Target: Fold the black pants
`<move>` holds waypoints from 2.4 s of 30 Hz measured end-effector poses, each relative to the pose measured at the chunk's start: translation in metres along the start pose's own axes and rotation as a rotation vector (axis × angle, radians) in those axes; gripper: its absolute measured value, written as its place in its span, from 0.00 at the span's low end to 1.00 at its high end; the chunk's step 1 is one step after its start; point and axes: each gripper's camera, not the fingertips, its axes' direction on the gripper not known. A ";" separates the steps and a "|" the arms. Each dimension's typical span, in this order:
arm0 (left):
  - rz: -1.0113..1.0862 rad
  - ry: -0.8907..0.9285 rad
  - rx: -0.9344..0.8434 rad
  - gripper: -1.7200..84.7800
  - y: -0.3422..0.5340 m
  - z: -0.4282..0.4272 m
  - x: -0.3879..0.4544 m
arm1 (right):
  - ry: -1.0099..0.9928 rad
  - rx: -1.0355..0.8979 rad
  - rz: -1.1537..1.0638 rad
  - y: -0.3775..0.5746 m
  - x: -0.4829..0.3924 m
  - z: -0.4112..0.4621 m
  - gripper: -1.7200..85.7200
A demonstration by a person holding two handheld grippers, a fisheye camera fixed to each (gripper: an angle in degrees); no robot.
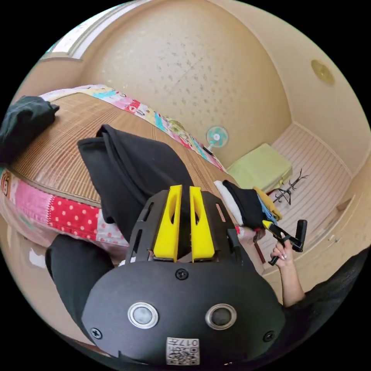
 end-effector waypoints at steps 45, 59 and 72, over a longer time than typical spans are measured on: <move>0.032 0.163 -0.160 0.14 -0.024 0.018 0.126 | -1.286 -0.101 0.557 -0.108 0.188 0.176 0.04; 0.182 0.313 0.147 0.07 -0.078 -0.082 0.194 | -1.457 0.318 0.380 -0.112 0.254 0.036 0.03; 0.336 -0.032 0.074 0.11 -0.573 0.017 0.288 | -0.527 0.431 0.362 -0.518 0.245 -0.015 0.04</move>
